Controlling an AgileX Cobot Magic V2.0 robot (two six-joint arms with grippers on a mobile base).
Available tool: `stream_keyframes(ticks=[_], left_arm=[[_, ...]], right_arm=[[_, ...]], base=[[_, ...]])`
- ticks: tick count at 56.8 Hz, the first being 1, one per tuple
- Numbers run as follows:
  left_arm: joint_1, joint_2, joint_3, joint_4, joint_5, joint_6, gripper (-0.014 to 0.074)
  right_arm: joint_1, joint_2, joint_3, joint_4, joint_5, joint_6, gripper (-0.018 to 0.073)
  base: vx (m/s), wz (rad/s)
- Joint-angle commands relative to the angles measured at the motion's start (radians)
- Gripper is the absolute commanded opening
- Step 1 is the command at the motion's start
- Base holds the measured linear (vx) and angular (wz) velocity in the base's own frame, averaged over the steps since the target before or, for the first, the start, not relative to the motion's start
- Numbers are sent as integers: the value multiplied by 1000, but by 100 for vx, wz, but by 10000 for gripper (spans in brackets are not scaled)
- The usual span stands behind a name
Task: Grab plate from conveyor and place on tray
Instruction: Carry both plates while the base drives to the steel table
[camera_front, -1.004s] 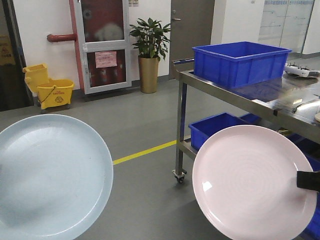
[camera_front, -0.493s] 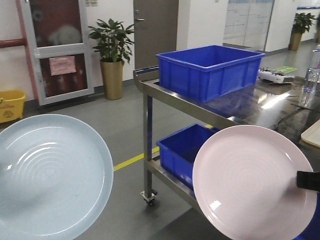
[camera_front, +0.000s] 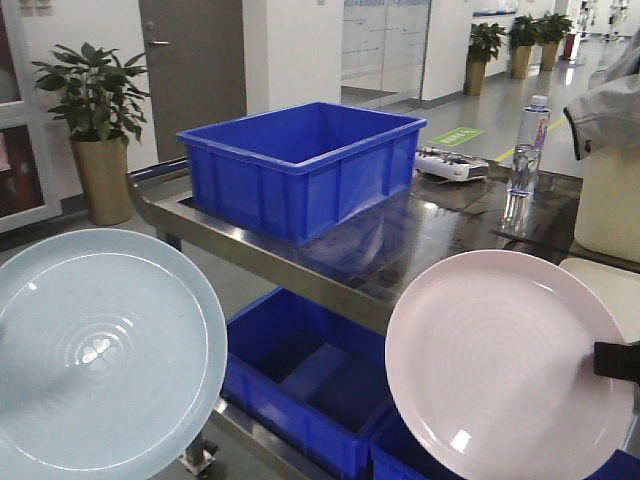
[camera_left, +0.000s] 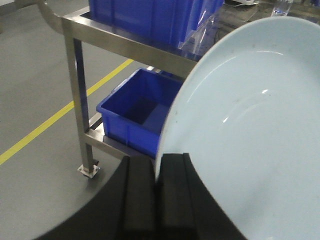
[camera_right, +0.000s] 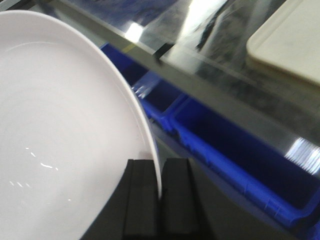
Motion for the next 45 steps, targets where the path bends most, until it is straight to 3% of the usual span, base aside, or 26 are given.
stream_keyframes(ticks=[1, 26, 45], left_arm=[[-6, -11, -26, -21, -85, -4, -6], [-6, -11, -26, -21, -85, -4, -6], [-6, -11, -26, -21, -85, -4, -6]], right_arm=[[0, -16, -28, 16, -72, -5, -9], [0, -16, -28, 16, -72, -5, -9], [0, -16, -28, 16, -72, -5, -9]], base=[[43, -37], [39, -39], [30, -61]])
